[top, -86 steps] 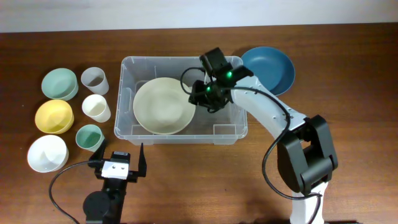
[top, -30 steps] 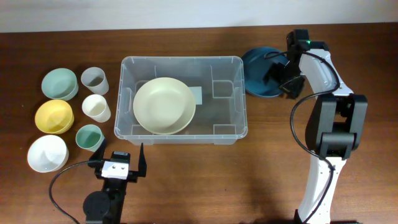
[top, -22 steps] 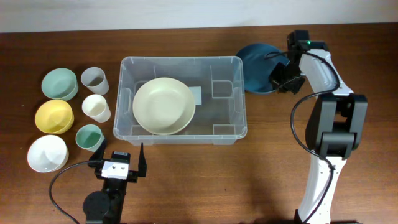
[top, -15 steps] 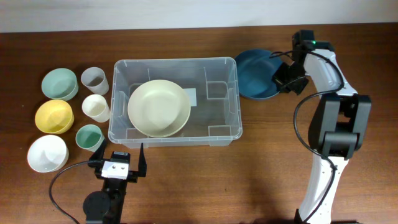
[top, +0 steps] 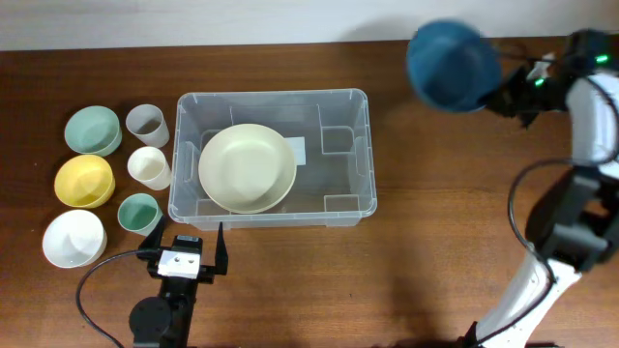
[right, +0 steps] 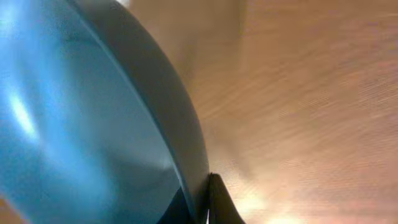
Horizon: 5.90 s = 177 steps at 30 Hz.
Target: Pack container
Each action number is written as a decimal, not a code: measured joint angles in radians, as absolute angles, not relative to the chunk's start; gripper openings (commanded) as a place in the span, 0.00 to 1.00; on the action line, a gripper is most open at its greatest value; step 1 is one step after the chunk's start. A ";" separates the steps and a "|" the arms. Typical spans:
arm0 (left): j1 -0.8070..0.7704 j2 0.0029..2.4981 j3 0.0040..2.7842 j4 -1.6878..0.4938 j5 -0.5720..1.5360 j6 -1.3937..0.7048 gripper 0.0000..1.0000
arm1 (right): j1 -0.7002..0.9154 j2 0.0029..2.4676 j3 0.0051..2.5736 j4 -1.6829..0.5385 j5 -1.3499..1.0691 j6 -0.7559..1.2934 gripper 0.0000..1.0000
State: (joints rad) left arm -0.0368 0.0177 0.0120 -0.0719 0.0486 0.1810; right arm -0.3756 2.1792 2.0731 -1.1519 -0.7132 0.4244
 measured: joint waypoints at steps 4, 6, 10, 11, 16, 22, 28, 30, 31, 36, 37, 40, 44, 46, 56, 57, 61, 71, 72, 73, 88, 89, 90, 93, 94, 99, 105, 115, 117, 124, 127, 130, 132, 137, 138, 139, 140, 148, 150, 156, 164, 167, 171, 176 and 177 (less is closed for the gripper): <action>-0.037 0.018 0.012 -0.072 0.049 0.181 1.00 | -0.283 1.976 2.099 -1.197 -0.742 0.352 0.04; -0.037 0.018 0.012 -0.072 0.049 0.181 1.00 | -0.165 1.875 2.115 -1.204 -0.701 0.327 0.04; -0.037 0.018 0.012 -0.072 0.049 0.181 1.00 | 0.120 1.776 2.135 -1.209 -0.559 0.323 0.04; -0.037 0.018 0.012 -0.072 0.049 0.181 1.00 | 0.197 1.773 2.136 -1.208 -0.510 0.335 0.04; -0.037 0.018 0.012 -0.072 0.049 0.181 1.00 | 0.443 1.852 2.130 -1.212 -0.283 0.416 0.04; -0.037 0.018 0.012 -0.072 0.049 0.181 1.00 | 0.556 2.029 2.113 -1.184 -0.161 0.480 0.04; -0.037 0.018 0.012 -0.072 0.049 0.181 1.00 | 0.575 2.140 2.108 -1.137 -0.181 0.498 0.04; -0.037 0.018 0.012 -0.072 0.049 0.181 1.00 | 0.575 2.166 2.108 -1.129 -0.193 0.499 0.04; -0.037 0.018 0.012 -0.072 0.049 0.181 1.00 | 0.575 2.180 2.108 -1.124 -0.199 0.500 0.04; -0.037 0.018 0.012 -0.072 0.049 0.181 1.00 | 0.575 2.228 2.108 -1.102 -0.213 0.502 0.04; -0.037 0.018 0.012 -0.072 0.049 0.181 1.00 | 0.575 2.236 2.108 -1.099 -0.217 0.502 0.04; -0.037 0.018 0.012 -0.072 0.049 0.181 1.00 | 0.575 2.256 2.108 -1.094 -0.233 0.503 0.04; -0.037 0.018 0.012 -0.072 0.049 0.181 1.00 | 0.575 2.271 2.107 -1.090 -0.247 0.503 0.08; -0.037 0.018 0.012 -0.072 0.049 0.181 1.00 | 0.575 2.274 2.107 -1.090 -0.254 0.505 0.13; -0.037 0.018 0.012 -0.072 0.049 0.181 1.00 | 0.576 2.275 2.107 -1.087 -0.272 0.519 0.79; -0.037 0.018 0.012 -0.072 0.049 0.181 1.00 | 0.576 2.275 2.107 -1.087 -0.272 0.517 0.80; -0.037 0.018 0.012 -0.072 0.049 0.181 1.00 | 0.576 2.275 2.107 -1.105 -0.244 0.512 0.80; -0.037 0.018 0.012 -0.072 0.049 0.181 1.00 | 0.540 2.270 2.355 -1.416 0.062 0.511 0.99; -0.037 0.018 0.012 -0.072 0.049 0.181 1.00 | 0.525 2.261 2.411 -1.451 0.097 0.511 0.99; -0.037 0.018 0.012 -0.072 0.049 0.181 1.00 | 0.511 2.254 2.462 -1.485 0.126 0.509 0.99; -0.037 0.018 0.012 -0.072 0.049 0.181 1.00 | 0.014 2.080 2.749 -1.692 0.090 0.384 0.99; -0.037 0.018 0.012 -0.072 0.049 0.181 1.00 | -0.002 2.080 2.709 -1.691 0.081 0.379 0.99; -0.037 0.018 0.012 -0.072 0.049 0.181 1.00 | -0.016 2.081 2.661 -1.692 0.073 0.374 0.99; -0.037 0.018 0.012 -0.072 0.045 0.181 1.00 | -0.054 2.088 2.516 -1.689 0.058 0.364 0.99; -0.037 0.018 0.012 -0.072 0.044 0.181 1.00 | -0.065 2.091 2.460 -1.685 0.056 0.363 0.99; -0.037 0.018 0.012 -0.073 0.041 0.181 1.00 | -0.095 2.111 2.235 -1.610 0.049 0.361 0.99; -0.037 0.018 0.012 -0.073 0.041 0.181 1.00 | -0.097 2.114 2.112 -1.505 0.043 0.358 0.99; -0.037 0.018 0.012 -0.073 0.041 0.181 1.00 | -0.097 2.114 2.078 -1.327 0.039 0.358 0.99; -0.037 0.018 0.012 -0.073 0.041 0.181 1.00 | -0.097 2.114 2.078 -1.322 0.038 0.358 0.99; -0.037 0.018 0.012 -0.073 0.041 0.181 1.00 | -0.097 2.114 2.078 -1.322 0.038 0.358 0.99; -0.037 0.018 0.012 -0.073 0.041 0.181 1.00 | -0.097 2.114 2.078 -1.322 0.038 0.358 0.99; -0.037 0.018 0.012 -0.073 0.041 0.181 1.00 | -0.097 2.114 2.078 -1.322 0.038 0.359 0.99; -0.037 0.018 0.012 -0.073 0.041 0.181 1.00 | -0.097 2.114 2.078 -1.322 0.039 0.359 0.99; -0.037 0.018 0.011 -0.001 0.041 0.181 1.00 | -0.097 2.114 2.078 -1.322 0.038 0.358 0.99; -0.037 0.018 0.011 0.023 0.041 0.181 1.00 | -0.097 2.114 2.078 -1.322 0.038 0.358 0.99; -0.037 0.018 0.011 0.039 0.041 0.181 1.00 | -0.097 2.114 2.078 -1.322 0.038 0.359 0.99; -0.037 0.018 0.011 0.068 0.041 0.181 1.00 | -0.097 2.114 2.078 -1.322 0.038 0.358 0.99; -0.037 0.051 0.034 0.350 -0.019 0.184 1.00 | -0.097 2.114 2.078 -1.322 0.036 0.358 0.99; -0.037 0.110 0.081 0.354 -0.040 0.184 1.00 | -0.097 2.114 2.078 -1.321 0.035 0.359 0.99; -0.036 0.412 0.364 0.358 -0.065 0.184 1.00 | -0.097 2.114 2.077 -1.321 0.036 0.358 0.99; -0.005 0.937 0.970 0.029 -0.065 0.234 1.00 | -0.097 2.114 2.077 -1.319 0.035 0.358 0.99; 0.008 1.077 1.103 -0.096 -0.092 0.244 1.00 | -0.097 2.114 2.077 -1.320 0.035 0.358 0.99; 0.072 1.226 1.277 -0.303 -0.155 0.155 1.00 | -0.097 2.114 2.077 -1.320 0.035 0.358 0.99; 0.271 1.358 1.560 -0.571 -0.095 0.018 1.00 | -0.097 2.114 2.077 -1.320 0.035 0.359 0.99; 0.327 1.378 1.605 -0.587 -0.058 0.000 1.00 | -0.097 2.114 2.077 -1.319 0.035 0.358 0.99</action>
State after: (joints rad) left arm 0.3267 1.3785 1.6054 -0.5873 -0.0582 -0.0002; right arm -0.0971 2.1143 2.0769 -1.3193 0.0345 0.3580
